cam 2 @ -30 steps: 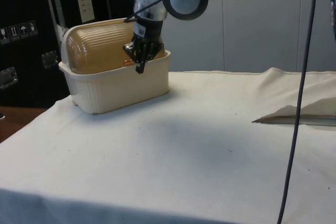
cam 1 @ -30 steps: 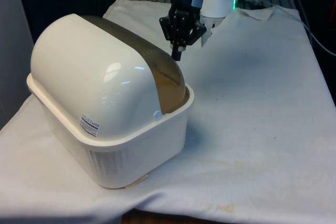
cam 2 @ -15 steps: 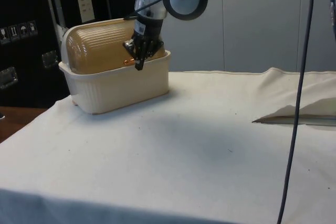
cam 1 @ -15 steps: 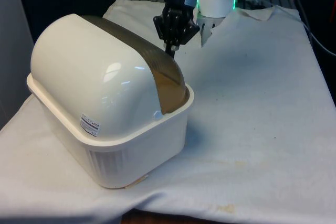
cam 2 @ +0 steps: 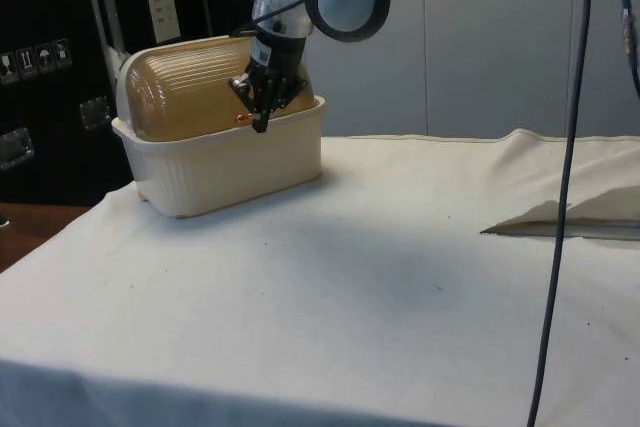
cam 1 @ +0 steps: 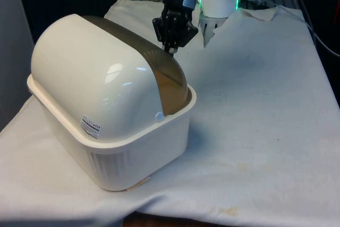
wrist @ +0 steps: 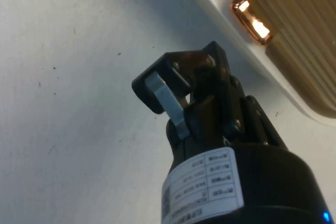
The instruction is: Open the lid, then close it.
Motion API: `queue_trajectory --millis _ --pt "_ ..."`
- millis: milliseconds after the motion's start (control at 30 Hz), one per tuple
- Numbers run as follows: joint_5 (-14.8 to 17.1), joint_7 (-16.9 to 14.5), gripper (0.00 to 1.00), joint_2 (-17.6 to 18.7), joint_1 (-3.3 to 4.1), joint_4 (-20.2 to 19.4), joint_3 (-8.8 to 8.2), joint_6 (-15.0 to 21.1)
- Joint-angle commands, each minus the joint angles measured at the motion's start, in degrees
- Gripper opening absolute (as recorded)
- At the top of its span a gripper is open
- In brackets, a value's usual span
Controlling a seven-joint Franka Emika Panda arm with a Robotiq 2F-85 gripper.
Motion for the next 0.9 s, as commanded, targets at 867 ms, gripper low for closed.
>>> queue_trajectory --millis 867 --pt "-0.5 5.8 0.0 1.8 0.29 1.4 -1.78 1.9"
